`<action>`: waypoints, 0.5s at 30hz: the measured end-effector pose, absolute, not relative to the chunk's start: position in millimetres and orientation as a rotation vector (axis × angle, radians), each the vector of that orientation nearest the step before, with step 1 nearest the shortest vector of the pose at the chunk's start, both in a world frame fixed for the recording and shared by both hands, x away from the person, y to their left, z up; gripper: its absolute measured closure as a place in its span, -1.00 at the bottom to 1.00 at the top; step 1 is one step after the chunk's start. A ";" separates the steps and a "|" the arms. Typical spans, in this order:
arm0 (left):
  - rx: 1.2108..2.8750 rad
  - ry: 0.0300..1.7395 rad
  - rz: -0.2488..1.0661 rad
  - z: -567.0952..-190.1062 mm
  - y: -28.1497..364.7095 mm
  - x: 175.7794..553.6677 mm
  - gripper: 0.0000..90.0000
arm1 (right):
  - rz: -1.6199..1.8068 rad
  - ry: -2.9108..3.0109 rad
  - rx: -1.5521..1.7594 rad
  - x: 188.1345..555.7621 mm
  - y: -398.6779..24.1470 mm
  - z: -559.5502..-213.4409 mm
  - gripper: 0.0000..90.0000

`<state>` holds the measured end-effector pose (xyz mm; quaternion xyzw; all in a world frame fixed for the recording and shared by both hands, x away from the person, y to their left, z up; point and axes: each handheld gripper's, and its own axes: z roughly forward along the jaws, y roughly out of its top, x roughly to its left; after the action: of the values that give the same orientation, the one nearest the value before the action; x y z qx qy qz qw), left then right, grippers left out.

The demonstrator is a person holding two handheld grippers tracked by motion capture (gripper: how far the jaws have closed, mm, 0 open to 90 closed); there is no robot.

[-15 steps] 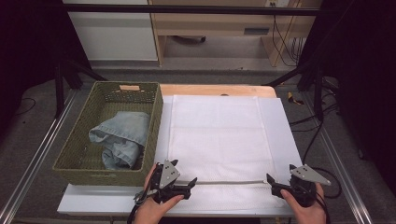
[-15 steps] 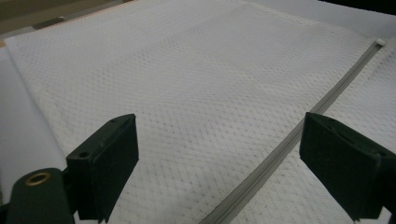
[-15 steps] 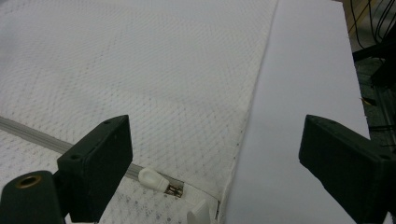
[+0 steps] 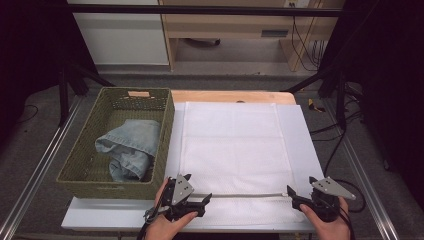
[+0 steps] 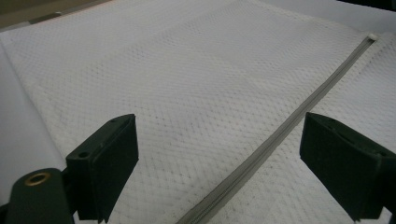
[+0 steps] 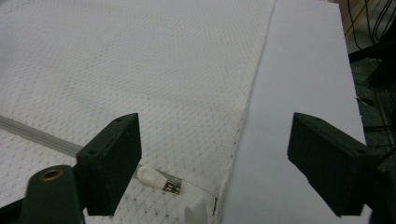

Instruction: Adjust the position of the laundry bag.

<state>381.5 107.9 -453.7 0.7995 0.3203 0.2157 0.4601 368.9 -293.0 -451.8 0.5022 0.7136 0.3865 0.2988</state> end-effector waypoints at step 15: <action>1.981 0.908 0.550 -454.8 114.0 355.1 -0.73 | 1.003 1.933 1.310 389.9 -288.0 -428.2 -0.16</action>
<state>355.1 114.0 -454.8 0.7947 0.3643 0.2206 0.4325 389.9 -288.0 -428.2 0.4923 0.7267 0.3770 0.2956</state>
